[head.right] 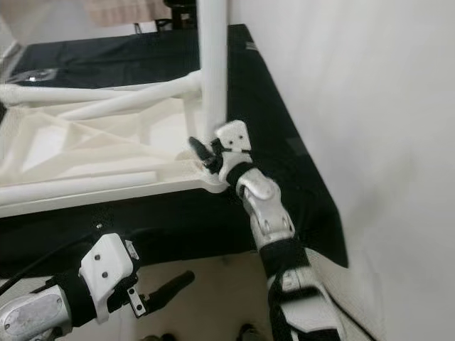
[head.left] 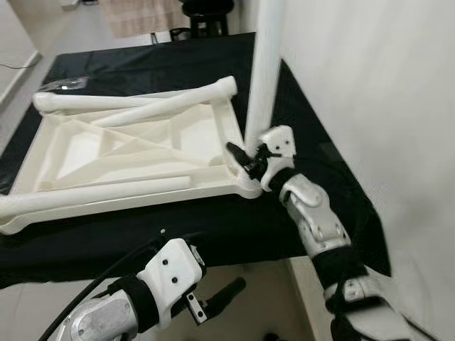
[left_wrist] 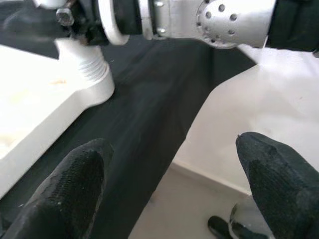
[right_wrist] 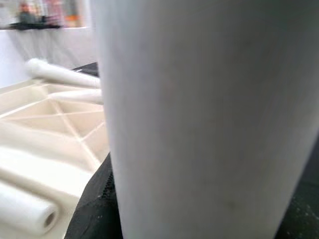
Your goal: Building children table
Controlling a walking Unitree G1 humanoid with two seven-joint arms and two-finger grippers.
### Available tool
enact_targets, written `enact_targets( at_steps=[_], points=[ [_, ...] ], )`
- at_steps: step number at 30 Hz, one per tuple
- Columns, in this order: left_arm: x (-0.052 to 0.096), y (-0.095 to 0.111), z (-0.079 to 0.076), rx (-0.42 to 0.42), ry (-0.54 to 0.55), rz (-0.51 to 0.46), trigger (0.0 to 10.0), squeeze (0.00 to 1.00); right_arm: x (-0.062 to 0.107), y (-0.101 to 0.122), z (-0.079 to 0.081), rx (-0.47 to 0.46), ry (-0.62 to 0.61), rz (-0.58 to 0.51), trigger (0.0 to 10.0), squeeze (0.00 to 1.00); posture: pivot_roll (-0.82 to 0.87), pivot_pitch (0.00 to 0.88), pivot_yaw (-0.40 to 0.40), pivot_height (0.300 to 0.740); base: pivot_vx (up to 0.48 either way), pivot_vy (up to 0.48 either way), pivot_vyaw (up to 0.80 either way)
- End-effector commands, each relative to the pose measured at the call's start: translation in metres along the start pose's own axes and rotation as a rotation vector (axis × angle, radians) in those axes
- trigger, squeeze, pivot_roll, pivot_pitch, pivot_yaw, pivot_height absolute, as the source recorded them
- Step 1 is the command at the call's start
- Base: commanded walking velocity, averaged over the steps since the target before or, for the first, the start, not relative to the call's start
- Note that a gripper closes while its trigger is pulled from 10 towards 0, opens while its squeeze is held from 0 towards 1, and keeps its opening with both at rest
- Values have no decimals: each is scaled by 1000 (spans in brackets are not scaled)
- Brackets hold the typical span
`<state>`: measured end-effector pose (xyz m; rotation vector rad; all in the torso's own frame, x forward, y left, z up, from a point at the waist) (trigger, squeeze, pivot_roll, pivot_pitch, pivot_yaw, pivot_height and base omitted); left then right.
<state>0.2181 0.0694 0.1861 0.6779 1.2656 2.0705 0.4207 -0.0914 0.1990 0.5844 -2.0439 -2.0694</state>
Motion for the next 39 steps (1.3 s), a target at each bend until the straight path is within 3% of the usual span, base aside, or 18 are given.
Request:
enact_targets(
  at_steps=[1, 6, 17, 24, 29, 32, 35, 38, 39],
  points=[
    [1, -3, 0, 5, -4, 10, 10000, 0, 35, -88, -20, -41, -108, 306, 10000, 0, 82, 268, 41, 740, 0, 0, 0],
    [-4, -4, 8, -17, 6, 3, 10000, 0, 35, -81, -30, 17, -141, 316, 10000, 0, 76, 241, 39, 740, 0, 0, 0],
    [-12, -3, 14, -34, 20, -17, 10000, 0, 43, -81, -26, 56, -189, 332, 10000, 0, 66, 193, 44, 740, 0, 0, 0],
    [-19, -1, 28, -68, 31, -41, 10000, 0, 43, -80, -22, 45, -204, 348, 10000, 0, 58, 161, 44, 740, 0, 0, 0],
    [-24, 9, 48, -106, 50, -76, 10000, 0, 48, -84, -16, 0, -207, 370, 10000, 0, 51, 138, 49, 740, 0, 0, 0],
    [-25, 12, 57, -118, 57, -87, 10000, 0, 45, -75, -17, -33, -214, 314, 10000, 0, 47, 129, 55, 740, 0, 0, 0],
    [-27, 14, 60, -122, 60, -97, 10000, 0, 37, -52, -12, -93, -185, 203, 10000, 0, 45, 120, 57, 740, 0, 0, 0],
    [-27, 14, 60, -122, 60, -97, 10000, 0, 37, -52, -12, -93, -185, 203, 10000, 0, 45, 120, 57, 740, 0, 0, 0],
    [-29, 14, 60, -120, 58, -104, 10000, 0, 33, -37, -4, -144, -117, 149, 10000, 0, 41, 98, 55, 740, 0, 0, 0]
  ],
)
Point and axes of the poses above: a point about 5 cm out from each wrist's last joint towards the gripper, its own x axis pointing back from the gripper into the wrist, its own y axis along the axis of the wrist's last joint, z = x × y, the point moved 6 cm from there along -x, pointing out of the wrist towards the gripper, and after that the axes turned 7 degrees about -x, right-handed, at the moved point
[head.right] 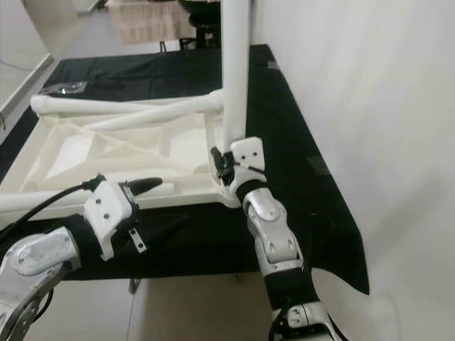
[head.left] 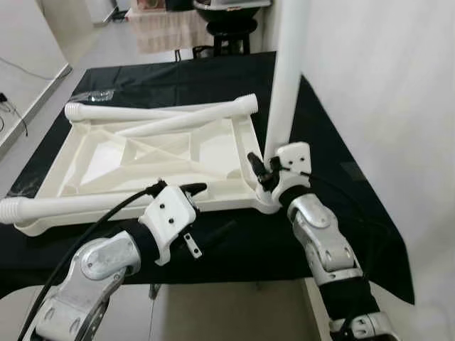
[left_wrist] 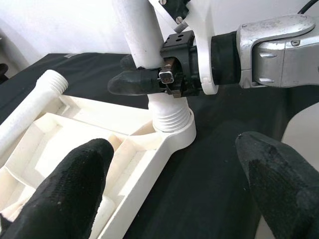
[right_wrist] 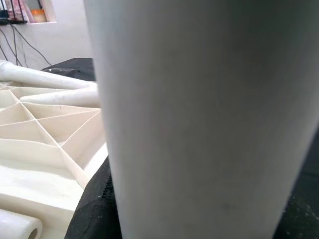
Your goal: Building children table
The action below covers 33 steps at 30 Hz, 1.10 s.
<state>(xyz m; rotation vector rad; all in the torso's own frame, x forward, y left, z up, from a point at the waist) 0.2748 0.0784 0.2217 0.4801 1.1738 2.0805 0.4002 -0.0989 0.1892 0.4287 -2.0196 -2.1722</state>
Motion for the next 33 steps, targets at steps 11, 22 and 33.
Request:
enact_targets(
  at_steps=[11, 22, 33],
  points=[
    [-20, 9, 14, -3, 25, -80, 10000, 0, 19, 29, 57, -119, 466, 4, 10000, 0, 35, 0, 39, 740, 0, 0, 0],
    [-28, 15, 21, -7, 56, -114, 10000, 0, 19, 28, 68, -23, 534, 17, 10000, 0, 31, 0, 25, 740, 0, 0, 0],
    [-49, 39, 35, 23, 126, -221, 10000, 0, 24, -10, 95, 206, 614, 134, 10000, 0, 20, 0, 25, 740, 0, 0, 0]
  ],
)
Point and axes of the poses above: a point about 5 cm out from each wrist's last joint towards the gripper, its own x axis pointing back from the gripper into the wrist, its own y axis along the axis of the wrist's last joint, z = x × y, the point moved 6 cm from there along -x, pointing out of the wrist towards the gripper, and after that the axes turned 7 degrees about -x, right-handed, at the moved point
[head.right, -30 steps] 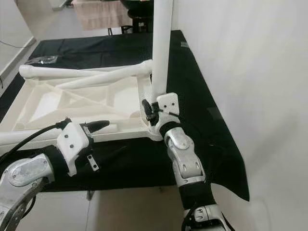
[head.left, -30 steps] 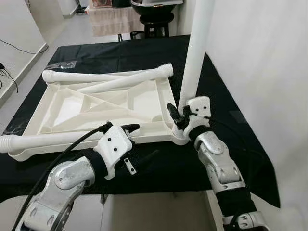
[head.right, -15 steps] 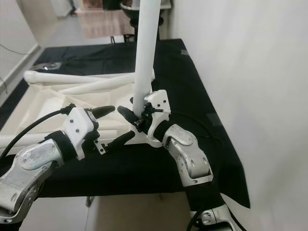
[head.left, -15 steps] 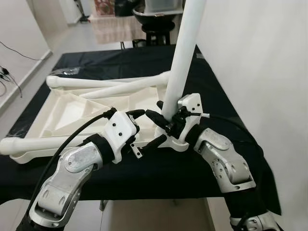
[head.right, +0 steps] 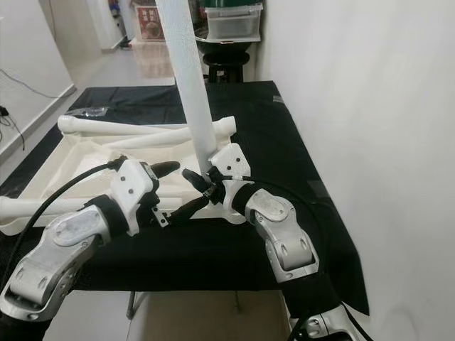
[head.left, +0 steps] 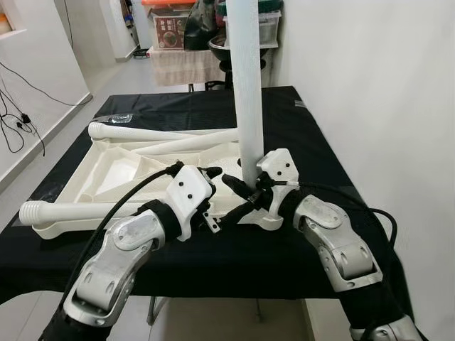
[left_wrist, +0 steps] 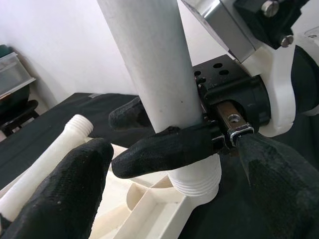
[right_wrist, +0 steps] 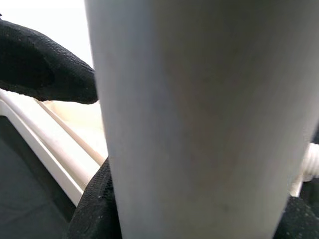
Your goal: Building children table
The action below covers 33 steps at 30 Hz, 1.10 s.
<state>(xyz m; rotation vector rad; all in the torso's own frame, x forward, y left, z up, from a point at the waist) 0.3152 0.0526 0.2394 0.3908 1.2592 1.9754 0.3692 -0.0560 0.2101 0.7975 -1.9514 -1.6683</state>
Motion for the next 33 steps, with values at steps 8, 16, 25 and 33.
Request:
enact_targets(
  at_steps=[8, 16, 25, 33],
  points=[
    [-8, 41, 21, -25, 108, -164, 10000, 0, -15, -56, 24, -112, 30, 183, 10000, 0, 27, 0, 17, 740, 0, 0, 0],
    [-6, 42, 23, -14, 110, -175, 10000, 0, -9, -65, -20, -334, -194, 174, 10000, 0, 30, 0, 12, 740, 0, 0, 0],
    [-5, 44, 27, 15, 130, -190, 10000, 0, -4, -56, -28, -302, -173, 108, 10000, 0, 27, 0, 11, 740, 0, 0, 0],
    [-5, 50, 42, 61, 183, -222, 10000, 0, -2, -46, 1, -200, -4, 59, 10000, 0, 18, 0, 16, 740, 0, 0, 0]
  ],
)
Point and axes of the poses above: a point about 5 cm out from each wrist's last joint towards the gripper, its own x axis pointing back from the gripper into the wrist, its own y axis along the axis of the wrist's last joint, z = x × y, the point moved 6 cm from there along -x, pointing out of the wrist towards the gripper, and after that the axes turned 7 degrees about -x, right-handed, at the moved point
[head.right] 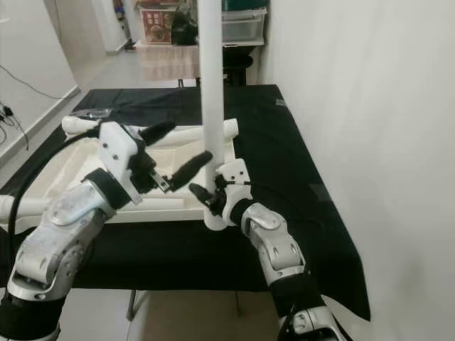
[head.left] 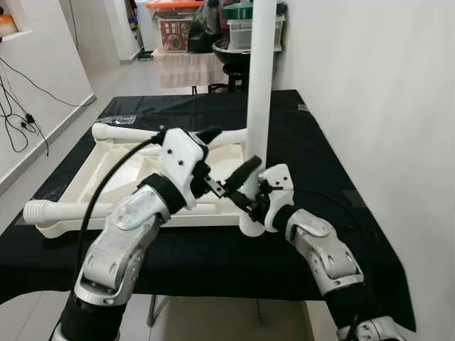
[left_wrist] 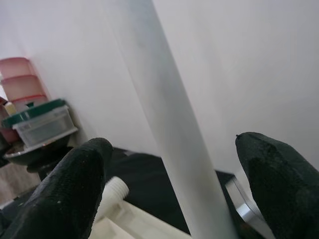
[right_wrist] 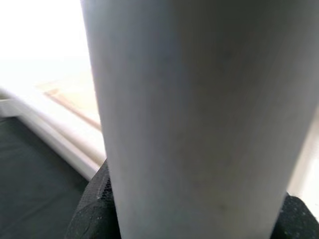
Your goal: Building children table
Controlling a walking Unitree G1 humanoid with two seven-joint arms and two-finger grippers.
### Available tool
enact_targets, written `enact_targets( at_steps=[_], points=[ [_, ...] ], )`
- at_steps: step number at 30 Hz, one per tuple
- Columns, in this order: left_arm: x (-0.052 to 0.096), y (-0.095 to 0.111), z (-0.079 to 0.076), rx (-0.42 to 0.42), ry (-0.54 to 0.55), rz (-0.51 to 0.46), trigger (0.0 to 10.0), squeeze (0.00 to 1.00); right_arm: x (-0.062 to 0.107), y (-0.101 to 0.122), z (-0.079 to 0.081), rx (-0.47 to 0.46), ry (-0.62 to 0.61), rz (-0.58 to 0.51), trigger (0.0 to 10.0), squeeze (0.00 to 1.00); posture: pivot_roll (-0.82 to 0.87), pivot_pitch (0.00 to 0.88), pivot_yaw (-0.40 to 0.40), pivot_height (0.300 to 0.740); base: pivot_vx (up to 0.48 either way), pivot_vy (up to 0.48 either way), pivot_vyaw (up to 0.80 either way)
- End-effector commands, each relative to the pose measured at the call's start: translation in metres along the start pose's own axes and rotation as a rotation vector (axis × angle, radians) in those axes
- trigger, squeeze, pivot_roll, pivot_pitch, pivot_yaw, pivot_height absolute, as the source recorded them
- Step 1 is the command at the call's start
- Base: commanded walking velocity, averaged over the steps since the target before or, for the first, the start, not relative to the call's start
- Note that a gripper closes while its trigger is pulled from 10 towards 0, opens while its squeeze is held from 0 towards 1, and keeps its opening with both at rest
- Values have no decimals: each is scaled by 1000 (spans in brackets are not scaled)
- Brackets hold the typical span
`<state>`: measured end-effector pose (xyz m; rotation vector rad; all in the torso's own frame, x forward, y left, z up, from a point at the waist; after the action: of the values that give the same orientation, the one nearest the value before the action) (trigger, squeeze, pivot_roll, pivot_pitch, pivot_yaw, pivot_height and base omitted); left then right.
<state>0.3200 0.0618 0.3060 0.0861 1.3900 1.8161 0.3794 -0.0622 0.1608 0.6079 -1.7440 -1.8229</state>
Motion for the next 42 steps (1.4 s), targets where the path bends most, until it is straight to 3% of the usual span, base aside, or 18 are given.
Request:
enact_targets(
  at_steps=[1, 4, 6, 9, 13, 17, 24, 25, 26, 27, 30, 42],
  points=[
    [0, -3, 6, 27, 20, 6, 10000, 0, 1, 4, 10, 51, 52, -17, 10000, 0, 13, 0, 20, 740, 0, 0, 0],
    [-2, -1, 9, 39, 27, -2, 10000, 0, 2, 5, 17, 68, 86, -23, 10000, 0, 9, 0, 23, 740, 0, 0, 0],
    [-5, 0, 12, 58, 34, -12, 10000, 0, 3, 10, 33, 117, 168, -37, 10000, 0, 0, 0, 29, 740, 0, 0, 0],
    [-6, 0, 13, 69, 34, -14, 10000, 0, 4, 14, 43, 141, 221, -52, 10000, 0, -2, 0, 30, 740, 0, 0, 0],
    [-8, -1, 13, 107, 42, -19, 10000, 0, 4, 16, 48, 167, 252, -62, 10000, 0, -5, 0, 29, 740, 0, 0, 0],
    [-8, -4, 14, 206, 62, -20, 10000, 0, 7, 13, 55, 243, 301, -49, 10000, 0, -13, 0, 30, 740, 0, 0, 0],
    [-11, -2, 15, 344, 70, -50, 10000, 0, 9, 13, 65, 285, 349, -52, 10000, 0, -16, 0, 30, 740, 0, 0, 0],
    [-11, 0, 16, 370, 68, -65, 2392, 0, 9, 12, 66, 290, 352, -51, 10000, 0, -16, 0, 30, 740, 0, 0, 0],
    [-11, 0, 16, 370, 68, -65, 2392, 0, 9, 12, 66, 290, 352, -51, 10000, 0, -16, 0, 30, 740, 0, 0, 0],
    [-12, 2, 17, 396, 68, -78, 0, 0, 9, 12, 66, 295, 354, -51, 10000, 0, -17, 0, 31, 740, 0, 0, 0],
    [-10, 6, 23, 464, 80, -110, 0, 0, 8, 11, 65, 306, 351, -46, 10000, 0, -18, 0, 28, 740, 0, 0, 0],
    [-8, 7, 29, 482, 84, -117, 0, 0, 5, 10, 62, 308, 334, -45, 10000, 0, -11, 0, 25, 740, 0, 0, 0]
  ],
)
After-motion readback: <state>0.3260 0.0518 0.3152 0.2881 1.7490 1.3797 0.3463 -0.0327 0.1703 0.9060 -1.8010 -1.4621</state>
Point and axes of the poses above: a point about 5 cm out from each wrist's last joint towards the gripper, its own x axis pointing back from the gripper into the wrist, its own y axis along the axis of the wrist's last joint, z = x × y, the point moved 6 cm from there along -x, pointing out of the wrist towards the gripper, and after that the axes turned 7 degrees about -x, right-handed, at the moved point
